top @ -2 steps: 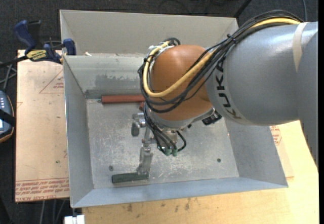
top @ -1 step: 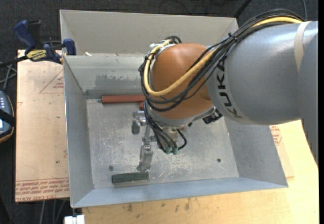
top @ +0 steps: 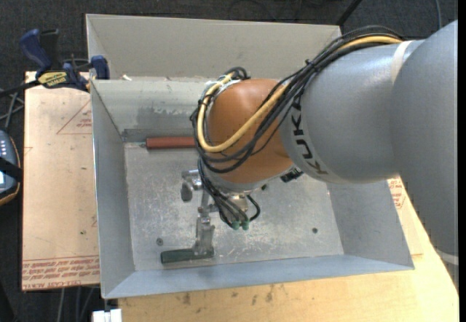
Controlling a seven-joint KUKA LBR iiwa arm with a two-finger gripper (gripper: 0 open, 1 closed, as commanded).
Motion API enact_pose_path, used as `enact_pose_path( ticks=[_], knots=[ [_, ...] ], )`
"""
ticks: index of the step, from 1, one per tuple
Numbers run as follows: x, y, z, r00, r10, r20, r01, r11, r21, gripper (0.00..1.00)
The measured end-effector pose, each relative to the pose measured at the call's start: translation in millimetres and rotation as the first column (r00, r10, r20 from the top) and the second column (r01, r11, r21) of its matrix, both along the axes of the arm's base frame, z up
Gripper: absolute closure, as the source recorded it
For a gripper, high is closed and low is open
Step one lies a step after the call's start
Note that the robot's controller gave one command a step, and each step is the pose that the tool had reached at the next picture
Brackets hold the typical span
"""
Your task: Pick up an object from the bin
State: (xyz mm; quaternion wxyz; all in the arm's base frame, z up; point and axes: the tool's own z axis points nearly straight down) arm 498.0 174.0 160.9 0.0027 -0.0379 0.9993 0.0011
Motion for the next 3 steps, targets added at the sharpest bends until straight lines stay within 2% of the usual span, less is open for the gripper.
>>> enact_pose_path(
  ticks=[1, 2, 3],
  knots=[
    [-12.9, -5, -91, 0.992, 0.125, -0.006, -0.125, 0.992, -0.001, 1.0],
    [-12.9, -5, -91, 0.992, 0.125, -0.006, -0.125, 0.992, -0.001, 1.0],
    [3.7, 3, 52, 0.955, 0.297, -0.001, -0.297, 0.955, -0.001, 1.0]
  ],
)
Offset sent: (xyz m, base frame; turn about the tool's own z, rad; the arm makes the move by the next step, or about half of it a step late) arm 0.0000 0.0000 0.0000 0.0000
